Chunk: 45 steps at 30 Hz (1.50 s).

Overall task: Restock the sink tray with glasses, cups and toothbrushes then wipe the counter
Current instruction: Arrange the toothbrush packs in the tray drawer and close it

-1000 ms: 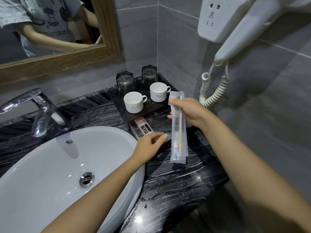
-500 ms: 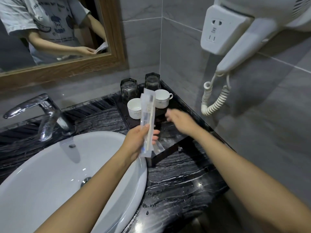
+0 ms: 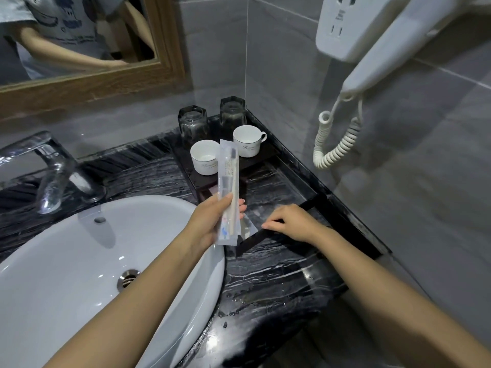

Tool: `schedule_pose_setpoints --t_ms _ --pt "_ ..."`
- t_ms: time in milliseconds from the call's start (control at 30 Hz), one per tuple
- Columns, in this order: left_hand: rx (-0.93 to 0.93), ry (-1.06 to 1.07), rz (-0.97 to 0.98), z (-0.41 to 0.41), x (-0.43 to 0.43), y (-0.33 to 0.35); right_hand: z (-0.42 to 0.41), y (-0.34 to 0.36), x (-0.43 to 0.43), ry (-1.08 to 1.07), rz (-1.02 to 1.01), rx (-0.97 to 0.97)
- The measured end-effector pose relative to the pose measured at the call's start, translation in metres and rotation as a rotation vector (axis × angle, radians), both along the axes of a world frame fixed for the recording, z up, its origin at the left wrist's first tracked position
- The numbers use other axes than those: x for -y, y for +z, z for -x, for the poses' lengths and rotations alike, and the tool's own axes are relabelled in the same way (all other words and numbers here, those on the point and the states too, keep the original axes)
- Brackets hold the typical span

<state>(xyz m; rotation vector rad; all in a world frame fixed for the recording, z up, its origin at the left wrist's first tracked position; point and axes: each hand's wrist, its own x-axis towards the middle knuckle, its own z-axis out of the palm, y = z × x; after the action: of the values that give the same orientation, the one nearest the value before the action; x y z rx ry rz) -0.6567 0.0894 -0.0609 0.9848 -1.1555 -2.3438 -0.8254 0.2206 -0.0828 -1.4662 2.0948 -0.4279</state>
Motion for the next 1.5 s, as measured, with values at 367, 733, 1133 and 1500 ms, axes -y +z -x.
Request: schedule_pose_setpoints --t_ms 367,733,1133,1500 --pt "0.011 -0.058 -0.076 0.031 -0.015 -0.003 -0.02 0.033 0.037 -0.55 0.442 0.527" --pt "-0.031 0.032 -0.09 0.035 -0.009 -0.01 -0.012 0.037 0.052 -0.722 0.447 0.822" --pt "0.072 0.096 0.087 0.035 -0.013 -0.005 -0.026 0.041 0.06 -0.718 0.409 0.847" --pt "0.029 0.095 0.058 0.032 -0.011 0.002 -0.021 0.056 0.053 -0.638 0.397 0.712"
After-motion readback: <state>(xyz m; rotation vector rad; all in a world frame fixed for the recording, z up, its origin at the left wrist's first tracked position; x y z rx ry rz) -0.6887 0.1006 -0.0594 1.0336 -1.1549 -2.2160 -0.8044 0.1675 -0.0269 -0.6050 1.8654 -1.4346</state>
